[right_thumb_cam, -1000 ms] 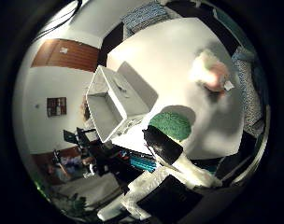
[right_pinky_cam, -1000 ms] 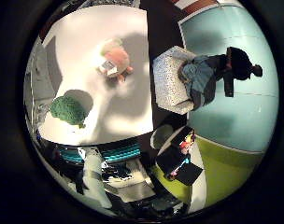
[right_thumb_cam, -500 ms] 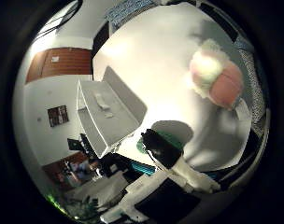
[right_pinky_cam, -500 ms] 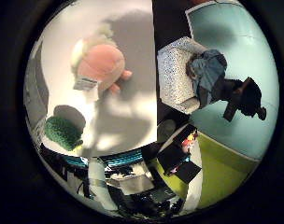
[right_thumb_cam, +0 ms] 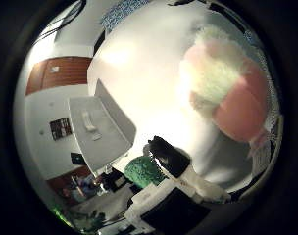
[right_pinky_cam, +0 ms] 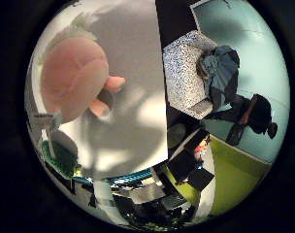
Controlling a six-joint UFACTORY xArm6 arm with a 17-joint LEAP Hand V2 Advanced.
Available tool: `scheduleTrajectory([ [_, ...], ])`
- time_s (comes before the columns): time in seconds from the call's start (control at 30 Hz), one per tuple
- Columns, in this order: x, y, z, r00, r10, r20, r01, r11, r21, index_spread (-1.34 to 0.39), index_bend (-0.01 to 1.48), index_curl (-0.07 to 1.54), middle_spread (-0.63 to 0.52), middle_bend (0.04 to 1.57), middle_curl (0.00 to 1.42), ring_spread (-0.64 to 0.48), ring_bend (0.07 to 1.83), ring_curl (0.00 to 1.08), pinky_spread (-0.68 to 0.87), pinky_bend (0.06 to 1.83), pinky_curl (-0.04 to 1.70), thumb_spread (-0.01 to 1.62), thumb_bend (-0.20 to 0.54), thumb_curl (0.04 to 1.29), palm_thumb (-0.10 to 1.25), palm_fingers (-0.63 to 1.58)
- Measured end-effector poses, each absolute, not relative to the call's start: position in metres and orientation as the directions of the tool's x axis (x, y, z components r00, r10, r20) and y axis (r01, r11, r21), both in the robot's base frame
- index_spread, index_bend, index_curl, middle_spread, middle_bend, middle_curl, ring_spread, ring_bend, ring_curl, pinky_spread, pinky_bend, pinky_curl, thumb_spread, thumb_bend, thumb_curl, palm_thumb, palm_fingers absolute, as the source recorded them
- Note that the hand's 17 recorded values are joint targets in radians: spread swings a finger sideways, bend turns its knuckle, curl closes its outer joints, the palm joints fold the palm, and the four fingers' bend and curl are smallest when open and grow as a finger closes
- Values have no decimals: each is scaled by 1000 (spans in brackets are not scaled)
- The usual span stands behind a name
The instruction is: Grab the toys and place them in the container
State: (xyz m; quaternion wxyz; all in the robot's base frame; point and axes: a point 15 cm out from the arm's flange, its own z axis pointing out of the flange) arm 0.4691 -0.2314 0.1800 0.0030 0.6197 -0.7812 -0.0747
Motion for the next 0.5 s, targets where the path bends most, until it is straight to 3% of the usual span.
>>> scheduleTrajectory([
  [0.3,462,-232,148,-243,-966,-91,-957,224,183,-316,150,256,12,206,338,193,350,244,448,463,284,1160,-19,304,534,148],
  [0.4,461,-232,142,-243,-966,-91,-956,222,193,-305,131,238,-3,251,347,174,430,259,440,475,283,1157,-19,305,538,232],
  [0.47,460,-231,142,-242,-966,-90,-955,221,197,-287,115,219,-40,332,370,112,537,279,414,498,283,1151,-15,310,557,348],
  [0.5,460,-230,142,-243,-966,-91,-955,221,199,-275,126,209,-78,398,389,37,619,291,331,514,276,1144,-12,314,577,476],
])
